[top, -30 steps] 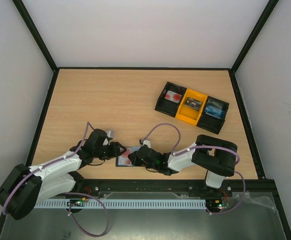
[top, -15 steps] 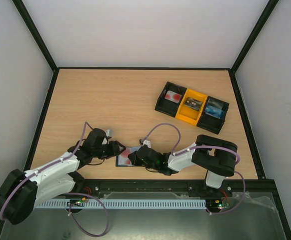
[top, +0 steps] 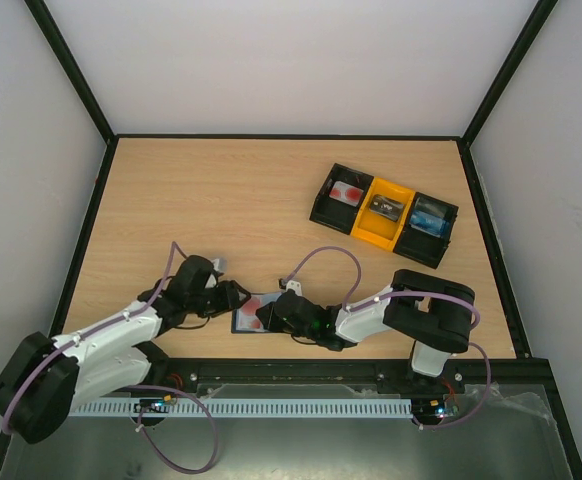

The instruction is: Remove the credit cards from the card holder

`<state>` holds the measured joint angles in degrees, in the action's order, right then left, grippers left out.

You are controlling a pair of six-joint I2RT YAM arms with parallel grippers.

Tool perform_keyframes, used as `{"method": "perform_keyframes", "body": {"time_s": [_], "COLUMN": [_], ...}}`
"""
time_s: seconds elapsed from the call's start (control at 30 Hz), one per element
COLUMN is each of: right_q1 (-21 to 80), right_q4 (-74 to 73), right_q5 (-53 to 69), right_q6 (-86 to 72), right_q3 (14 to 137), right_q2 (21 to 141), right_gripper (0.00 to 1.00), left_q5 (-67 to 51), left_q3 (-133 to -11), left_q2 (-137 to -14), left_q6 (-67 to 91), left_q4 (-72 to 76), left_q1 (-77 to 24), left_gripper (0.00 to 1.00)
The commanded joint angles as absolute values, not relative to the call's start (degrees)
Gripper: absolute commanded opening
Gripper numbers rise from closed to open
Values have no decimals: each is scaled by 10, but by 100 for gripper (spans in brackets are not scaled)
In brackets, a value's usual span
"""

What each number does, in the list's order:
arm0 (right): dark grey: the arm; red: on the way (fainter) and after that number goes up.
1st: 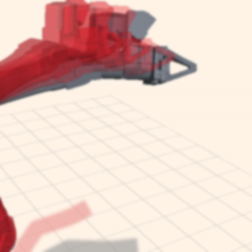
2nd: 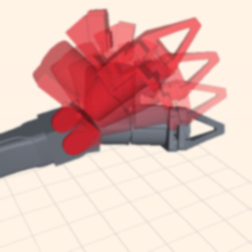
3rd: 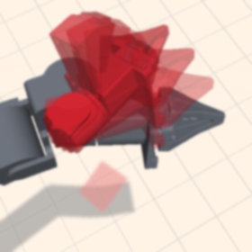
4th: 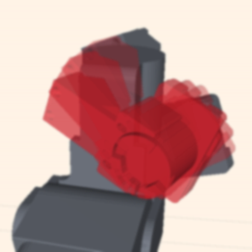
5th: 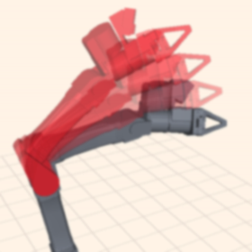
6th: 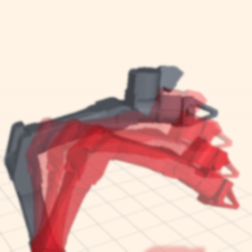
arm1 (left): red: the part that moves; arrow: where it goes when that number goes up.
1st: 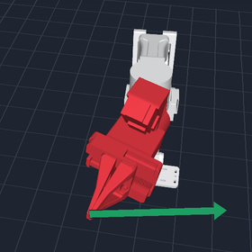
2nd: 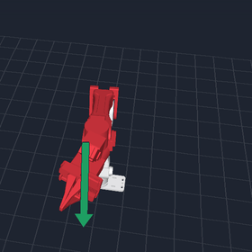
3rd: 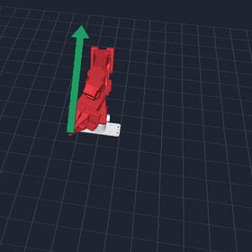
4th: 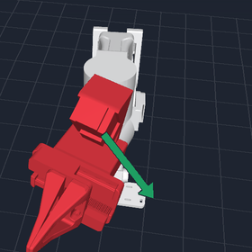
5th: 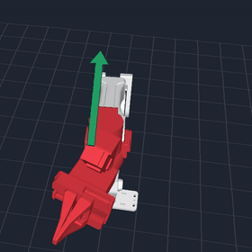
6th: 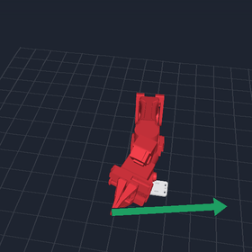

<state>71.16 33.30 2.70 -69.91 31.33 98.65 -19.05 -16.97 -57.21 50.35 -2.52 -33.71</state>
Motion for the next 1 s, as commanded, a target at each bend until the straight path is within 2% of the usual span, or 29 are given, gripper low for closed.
{"method": "perform_keyframes", "body": {"time_s": [0.0, 0.27, 0.43, 0.67, 0.73, 0.97], "right_q1": [715, 716, 715, 716, 715, 715], "right_q4": [292, 283, 291, 312, 331, 350], "right_q5": [24, 16, 17, 16, 20, 18], "right_q6": [-701, -701, -704, -710, -716, -714], "right_q3": [312, 310, 306, 299, 292, 283], "right_q2": [1005, 997, 998, 999, 998, 964], "right_gripper": [14, 14, 14, 14, 15, 27], "left_q5": [-190, -208, -212, -255, -269, -291], "left_q3": [-163, -147, -145, -124, -114, -93], "left_q2": [-590, -610, -600, -561, -551, -523], "left_q6": [492, 496, 501, 539, 554, 593], "left_q4": [-17, 20, 21, 63, 80, 122], "left_q1": [-334, -334, -333, -334, -334, -334], "left_gripper": [53, 52, 44, 24, 21, 20]}}
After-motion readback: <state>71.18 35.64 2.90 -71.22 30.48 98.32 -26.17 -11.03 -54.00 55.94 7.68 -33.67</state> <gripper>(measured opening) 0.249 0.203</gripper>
